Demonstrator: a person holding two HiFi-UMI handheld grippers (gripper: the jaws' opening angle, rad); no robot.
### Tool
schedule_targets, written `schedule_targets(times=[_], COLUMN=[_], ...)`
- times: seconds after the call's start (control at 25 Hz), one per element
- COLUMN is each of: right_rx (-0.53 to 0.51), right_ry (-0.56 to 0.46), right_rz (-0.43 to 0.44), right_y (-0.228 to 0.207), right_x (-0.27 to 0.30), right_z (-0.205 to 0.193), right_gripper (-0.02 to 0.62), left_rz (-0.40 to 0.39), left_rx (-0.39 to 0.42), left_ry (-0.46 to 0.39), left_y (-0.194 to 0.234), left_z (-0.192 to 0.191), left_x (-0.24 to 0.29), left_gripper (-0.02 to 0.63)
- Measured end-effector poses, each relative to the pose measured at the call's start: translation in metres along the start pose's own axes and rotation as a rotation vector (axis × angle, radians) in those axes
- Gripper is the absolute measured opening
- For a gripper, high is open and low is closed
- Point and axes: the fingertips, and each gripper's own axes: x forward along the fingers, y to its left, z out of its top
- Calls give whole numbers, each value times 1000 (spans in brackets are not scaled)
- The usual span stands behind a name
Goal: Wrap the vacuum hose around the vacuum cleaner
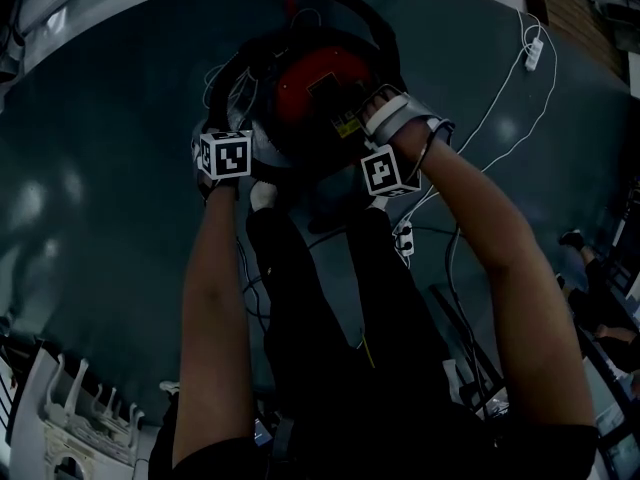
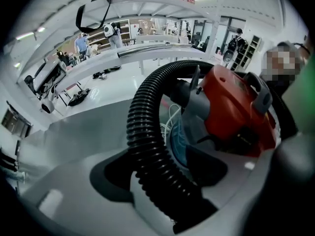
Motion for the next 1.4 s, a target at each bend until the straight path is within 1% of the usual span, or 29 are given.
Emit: schedule_targets(times=[0.2, 0.36, 0.44, 0.6, 0.64, 0.8, 0.92, 1.0, 1.04, 1.08, 1.2, 1.28, 1.4], right_rx=[86, 202, 244, 228, 230, 292, 331, 333, 332, 332, 341, 362, 378], right_ry=[-23, -76, -107, -126, -127, -140, -144, -143, -144, -145, -139, -144, -157], right_rz=[-20, 4, 5, -11, -9, -8, -19, -24, -25, -25, -12, -8, -17], right_y=[0, 1, 0, -1, -1, -1, -3, -4, -4, -4, 1, 3, 1], right_x=[-2, -3, -4, -3, -3, -2, -4, -4, -4, -4, -3, -4, -5], right_z=[-1, -2, -2, -2, -2, -4, -2, -1, 0, 1, 0, -2, -3], right_gripper=[267, 290, 288, 275, 275, 261, 253, 248, 236, 222, 221, 215, 213], left_rz=[31, 44, 47, 56, 53, 43, 39, 52, 55, 55, 45, 52, 62], left_rx=[-3, -2, 1, 19, 26, 23, -3, -34, -40, -33, 5, 1, 1], left_ry=[-4, 4, 8, -26, -42, -103, -93, -99, -107, -116, -138, -156, -159], left_y=[1, 2, 2, 2, 2, 1, 4, 6, 4, 1, -13, -15, -17], left_z=[-1, -1, -1, 4, 6, 11, 2, -1, 1, 3, 12, 14, 10], left_x=[-1, -3, -4, -11, -14, -30, -33, -33, -34, -38, -51, -59, -62], left_gripper=[333, 336, 336, 337, 349, 359, 365, 370, 370, 370, 395, 396, 394])
